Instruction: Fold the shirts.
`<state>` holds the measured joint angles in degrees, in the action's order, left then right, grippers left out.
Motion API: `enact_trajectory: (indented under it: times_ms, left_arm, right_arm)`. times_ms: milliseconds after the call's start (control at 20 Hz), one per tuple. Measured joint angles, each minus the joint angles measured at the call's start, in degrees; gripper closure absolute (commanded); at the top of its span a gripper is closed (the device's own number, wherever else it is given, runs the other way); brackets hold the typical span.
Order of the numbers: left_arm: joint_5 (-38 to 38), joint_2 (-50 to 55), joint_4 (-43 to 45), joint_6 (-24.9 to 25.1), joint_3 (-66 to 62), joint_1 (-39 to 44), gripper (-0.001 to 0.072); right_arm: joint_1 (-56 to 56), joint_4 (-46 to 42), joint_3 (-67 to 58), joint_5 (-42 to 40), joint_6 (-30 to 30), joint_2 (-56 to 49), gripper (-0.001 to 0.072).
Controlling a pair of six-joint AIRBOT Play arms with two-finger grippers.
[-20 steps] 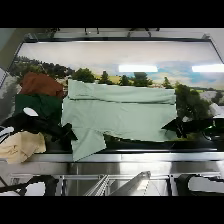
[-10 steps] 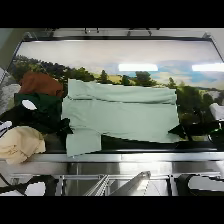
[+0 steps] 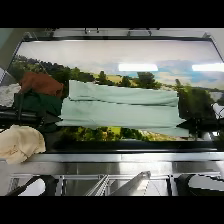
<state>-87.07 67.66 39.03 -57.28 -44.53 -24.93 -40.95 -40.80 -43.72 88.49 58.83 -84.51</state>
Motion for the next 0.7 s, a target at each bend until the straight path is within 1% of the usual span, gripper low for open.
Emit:
enact_trajectory:
  times_ms: [150,300,500,700]
  left_arm:
    - [-0.22,-0.31,-1.7,0.61,-1.6,-0.66,0.0683]
    - [1.62,3.15,-3.74,0.92,-7.17,1.57,0.0683]
    - [5.79,12.81,-5.31,-0.37,-19.54,7.04,0.0684]
    - [8.66,25.7,-5.88,-2.58,-34.38,11.41,0.0687]
  right_arm:
    - [0.57,6.03,-1.07,0.09,-0.79,0.15,0.0696]
    - [3.74,14.6,-2.23,-3.45,-3.48,0.15,0.0696]
    - [9.92,20.35,-5.29,-12.61,-5.62,-1.01,0.0695]
    - [13.99,22.23,-10.25,-20.52,-6.25,-5.4,0.0695]
